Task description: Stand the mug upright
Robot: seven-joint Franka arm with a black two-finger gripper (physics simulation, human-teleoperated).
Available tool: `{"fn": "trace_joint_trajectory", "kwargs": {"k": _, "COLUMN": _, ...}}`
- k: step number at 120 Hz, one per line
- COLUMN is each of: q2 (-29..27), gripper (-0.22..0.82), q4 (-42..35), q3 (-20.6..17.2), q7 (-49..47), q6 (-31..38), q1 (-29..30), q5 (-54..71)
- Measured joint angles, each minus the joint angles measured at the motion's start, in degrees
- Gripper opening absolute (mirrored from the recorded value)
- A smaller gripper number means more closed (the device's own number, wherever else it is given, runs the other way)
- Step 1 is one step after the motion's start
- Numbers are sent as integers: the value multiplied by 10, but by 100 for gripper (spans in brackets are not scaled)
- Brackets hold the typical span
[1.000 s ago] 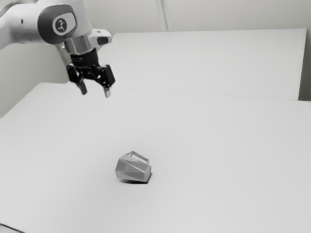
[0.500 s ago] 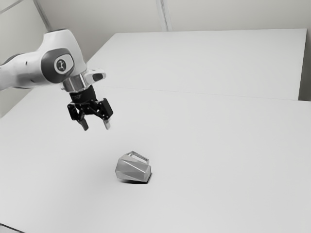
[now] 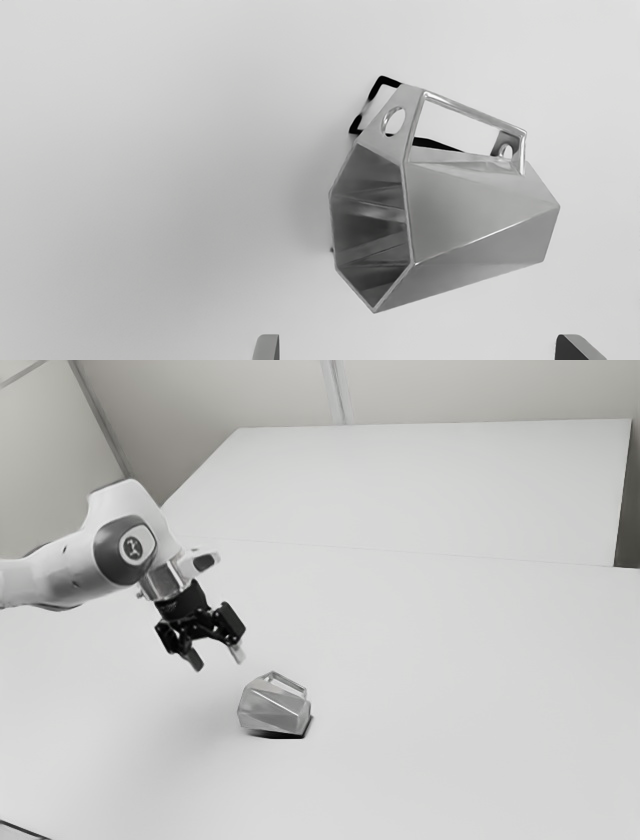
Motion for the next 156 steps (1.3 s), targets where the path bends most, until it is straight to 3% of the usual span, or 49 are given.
{"fn": "trace_joint_trajectory", "kwargs": {"k": 75, "q2": 9, "gripper": 60, "q4": -100, "q3": 2, "q7": 149, "q6": 103, "q1": 7, "q5": -224}}
{"fn": "trace_joint_trajectory", "kwargs": {"k": 140, "q2": 24, "gripper": 60, "q4": -137, "q3": 2, "q7": 311, "q6": 113, "q1": 8, "q5": -430}}
{"fn": "trace_joint_trajectory", "kwargs": {"k": 156, "q2": 27, "gripper": 56, "q4": -154, "q3": 2, "q7": 350, "q6": 107, "q1": 8, "q5": -479}}
